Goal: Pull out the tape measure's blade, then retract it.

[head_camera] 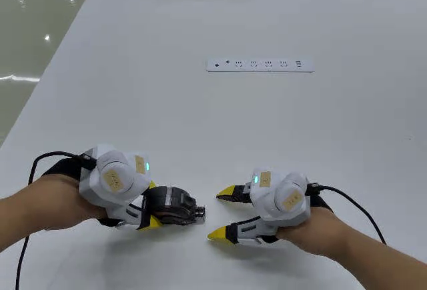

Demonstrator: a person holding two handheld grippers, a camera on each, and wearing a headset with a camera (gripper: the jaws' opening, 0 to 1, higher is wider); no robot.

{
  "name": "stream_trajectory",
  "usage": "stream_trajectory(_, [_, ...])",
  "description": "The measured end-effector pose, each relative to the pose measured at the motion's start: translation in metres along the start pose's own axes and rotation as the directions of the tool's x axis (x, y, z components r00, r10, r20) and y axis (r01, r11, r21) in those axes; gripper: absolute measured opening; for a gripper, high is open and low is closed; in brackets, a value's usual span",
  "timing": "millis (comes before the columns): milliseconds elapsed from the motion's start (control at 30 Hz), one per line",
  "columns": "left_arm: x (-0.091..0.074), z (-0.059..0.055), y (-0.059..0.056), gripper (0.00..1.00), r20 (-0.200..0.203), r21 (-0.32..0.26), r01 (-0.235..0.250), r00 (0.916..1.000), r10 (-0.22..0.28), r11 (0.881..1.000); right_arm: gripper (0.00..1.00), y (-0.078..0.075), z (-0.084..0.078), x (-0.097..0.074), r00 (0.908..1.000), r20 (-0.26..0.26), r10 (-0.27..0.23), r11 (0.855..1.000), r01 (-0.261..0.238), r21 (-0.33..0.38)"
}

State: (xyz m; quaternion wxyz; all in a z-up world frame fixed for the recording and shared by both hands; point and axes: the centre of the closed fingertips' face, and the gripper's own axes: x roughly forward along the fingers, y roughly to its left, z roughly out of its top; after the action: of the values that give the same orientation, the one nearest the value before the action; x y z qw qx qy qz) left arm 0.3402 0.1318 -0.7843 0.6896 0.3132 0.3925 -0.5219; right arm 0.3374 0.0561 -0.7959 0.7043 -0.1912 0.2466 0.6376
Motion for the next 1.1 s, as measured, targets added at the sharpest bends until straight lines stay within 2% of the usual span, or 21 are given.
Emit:
stream_trajectory(567, [0.001, 0.0, 0.0, 0.3, 0.0, 0.006, 0.005, 1.0, -0.005, 1.0, 0.22, 0.003, 0.01, 0.018, 0.9992, 0.017, 0.037, 0.998, -0.036, -0.052])
stream_trajectory(900, [0.001, 0.0, 0.0, 0.3, 0.002, 0.006, 0.007, 1.0, -0.007, 1.0, 0.15, 0.003, 0.011, 0.02, 0.9978, 0.031, 0.058, 0.996, -0.056, -0.069])
stream_trajectory(967, [0.001, 0.0, 0.0, 0.3, 0.003, 0.009, 0.005, 1.0, -0.006, 1.0, 0.13, 0.004, 0.011, 0.021, 0.9976, 0.029, 0.064, 0.993, -0.061, -0.096])
stream_trajectory(1100, [0.002, 0.001, 0.0, 0.3, 0.004, 0.012, 0.005, 1.0, -0.006, 1.0, 0.12, 0.004, 0.011, 0.02, 0.9961, 0.05, 0.073, 0.992, -0.067, -0.103])
